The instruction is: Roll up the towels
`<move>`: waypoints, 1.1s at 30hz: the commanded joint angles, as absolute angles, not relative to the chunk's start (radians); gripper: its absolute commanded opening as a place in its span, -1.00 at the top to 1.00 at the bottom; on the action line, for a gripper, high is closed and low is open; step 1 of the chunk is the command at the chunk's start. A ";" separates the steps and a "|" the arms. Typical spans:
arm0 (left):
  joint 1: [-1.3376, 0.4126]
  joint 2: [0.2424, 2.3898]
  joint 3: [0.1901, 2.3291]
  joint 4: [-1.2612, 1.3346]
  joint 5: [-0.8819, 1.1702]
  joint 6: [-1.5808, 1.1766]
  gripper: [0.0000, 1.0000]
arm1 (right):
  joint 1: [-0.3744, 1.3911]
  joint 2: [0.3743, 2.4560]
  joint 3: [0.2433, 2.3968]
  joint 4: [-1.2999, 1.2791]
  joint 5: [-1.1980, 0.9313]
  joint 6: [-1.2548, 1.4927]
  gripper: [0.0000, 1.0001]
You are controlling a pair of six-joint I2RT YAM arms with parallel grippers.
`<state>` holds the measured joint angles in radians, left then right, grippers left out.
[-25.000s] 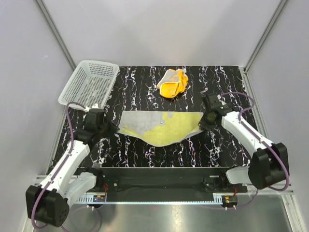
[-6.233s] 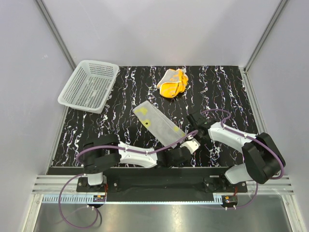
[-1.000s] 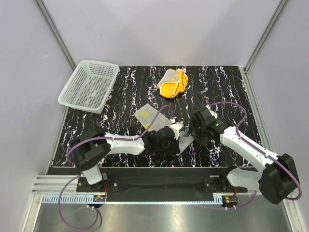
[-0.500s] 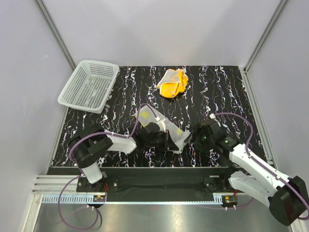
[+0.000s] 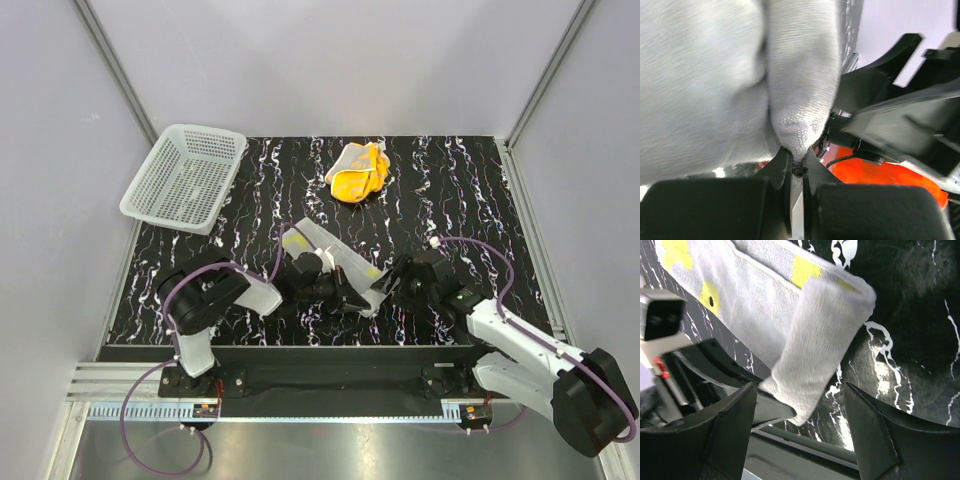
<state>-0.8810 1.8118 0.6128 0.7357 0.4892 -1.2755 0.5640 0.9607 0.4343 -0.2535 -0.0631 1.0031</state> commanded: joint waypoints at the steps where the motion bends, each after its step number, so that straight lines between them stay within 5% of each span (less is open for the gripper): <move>1: -0.873 1.841 0.581 0.859 0.529 -1.351 1.00 | 0.571 0.998 0.431 -0.169 -0.037 1.026 -0.54; 26: -0.848 1.947 0.511 1.103 0.551 -1.523 1.00 | 0.571 1.201 0.426 -0.049 -0.006 1.052 -0.30; 33: -0.847 1.962 0.512 1.118 0.558 -1.528 1.00 | 0.571 1.256 0.451 -0.026 -0.006 1.035 0.09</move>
